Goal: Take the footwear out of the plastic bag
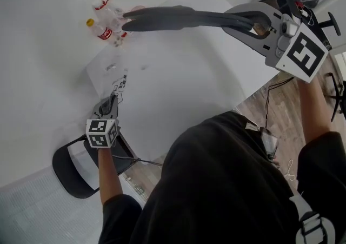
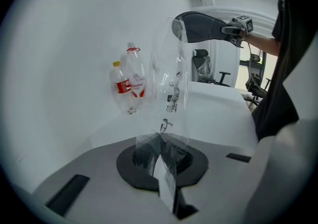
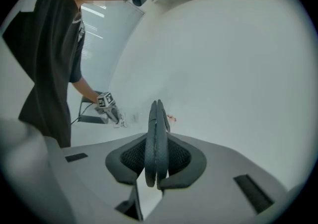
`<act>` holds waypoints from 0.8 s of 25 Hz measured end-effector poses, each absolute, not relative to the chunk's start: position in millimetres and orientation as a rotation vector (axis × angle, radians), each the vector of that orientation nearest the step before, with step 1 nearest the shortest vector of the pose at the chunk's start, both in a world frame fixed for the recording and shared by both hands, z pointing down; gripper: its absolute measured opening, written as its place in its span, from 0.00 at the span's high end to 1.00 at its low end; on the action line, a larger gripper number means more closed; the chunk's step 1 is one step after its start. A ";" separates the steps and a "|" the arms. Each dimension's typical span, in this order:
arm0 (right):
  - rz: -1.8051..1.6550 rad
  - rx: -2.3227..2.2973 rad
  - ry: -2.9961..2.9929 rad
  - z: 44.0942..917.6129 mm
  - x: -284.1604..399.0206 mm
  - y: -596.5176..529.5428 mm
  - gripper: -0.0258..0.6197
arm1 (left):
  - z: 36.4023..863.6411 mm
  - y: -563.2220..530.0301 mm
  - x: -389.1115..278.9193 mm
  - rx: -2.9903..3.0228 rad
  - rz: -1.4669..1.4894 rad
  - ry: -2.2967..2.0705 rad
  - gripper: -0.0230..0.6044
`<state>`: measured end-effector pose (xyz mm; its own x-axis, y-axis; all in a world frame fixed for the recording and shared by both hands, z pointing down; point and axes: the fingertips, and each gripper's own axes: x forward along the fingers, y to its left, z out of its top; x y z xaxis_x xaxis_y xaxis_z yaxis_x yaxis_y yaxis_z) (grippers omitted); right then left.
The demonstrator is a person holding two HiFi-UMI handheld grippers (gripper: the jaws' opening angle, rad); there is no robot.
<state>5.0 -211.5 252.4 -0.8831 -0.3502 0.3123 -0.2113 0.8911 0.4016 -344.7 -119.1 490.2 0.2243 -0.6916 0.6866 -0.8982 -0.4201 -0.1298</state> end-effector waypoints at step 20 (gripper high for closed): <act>-0.195 0.898 -2.642 346.7 2.3 -216.7 0.84 | 478.2 -133.4 -269.9 1.979 0.745 -1.727 0.92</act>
